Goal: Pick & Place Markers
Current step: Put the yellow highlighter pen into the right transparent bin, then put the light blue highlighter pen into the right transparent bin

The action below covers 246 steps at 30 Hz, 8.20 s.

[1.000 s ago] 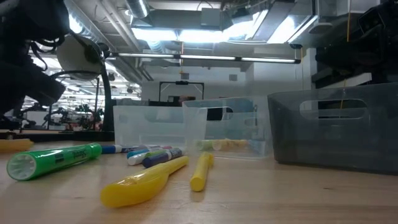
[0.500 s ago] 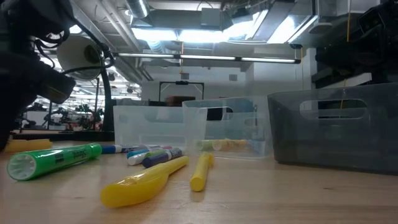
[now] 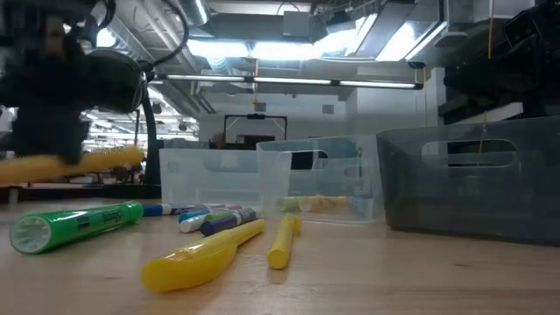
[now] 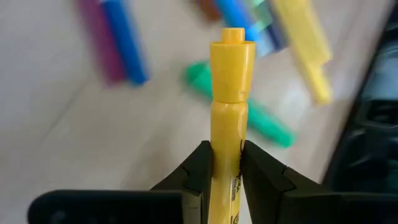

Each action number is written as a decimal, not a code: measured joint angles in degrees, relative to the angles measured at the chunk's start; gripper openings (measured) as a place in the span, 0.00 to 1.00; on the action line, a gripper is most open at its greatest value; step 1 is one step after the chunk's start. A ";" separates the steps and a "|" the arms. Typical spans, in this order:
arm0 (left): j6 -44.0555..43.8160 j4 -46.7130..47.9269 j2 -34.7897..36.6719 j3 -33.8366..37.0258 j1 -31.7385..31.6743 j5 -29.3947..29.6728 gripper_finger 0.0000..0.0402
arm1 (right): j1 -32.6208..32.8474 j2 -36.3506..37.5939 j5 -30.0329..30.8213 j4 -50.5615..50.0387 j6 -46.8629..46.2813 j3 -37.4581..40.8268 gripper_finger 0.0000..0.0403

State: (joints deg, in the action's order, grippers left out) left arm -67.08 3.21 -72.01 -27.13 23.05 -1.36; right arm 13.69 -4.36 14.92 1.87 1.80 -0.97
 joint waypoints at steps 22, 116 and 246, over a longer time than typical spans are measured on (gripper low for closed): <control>25.24 -29.59 0.09 -0.10 -2.27 12.43 0.16 | 0.00 0.00 0.00 0.00 0.00 0.00 0.38; 52.75 -15.12 -0.20 -17.85 -22.77 15.56 0.16 | -0.02 0.00 0.00 0.00 0.00 0.00 0.38; 48.26 11.29 -36.12 -52.71 -22.93 10.57 0.25 | 0.00 0.00 0.00 -0.02 0.00 0.00 0.38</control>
State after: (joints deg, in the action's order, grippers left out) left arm -18.82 14.51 -108.13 -79.83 0.12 9.21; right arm 13.69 -4.36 14.92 1.85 1.80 -0.97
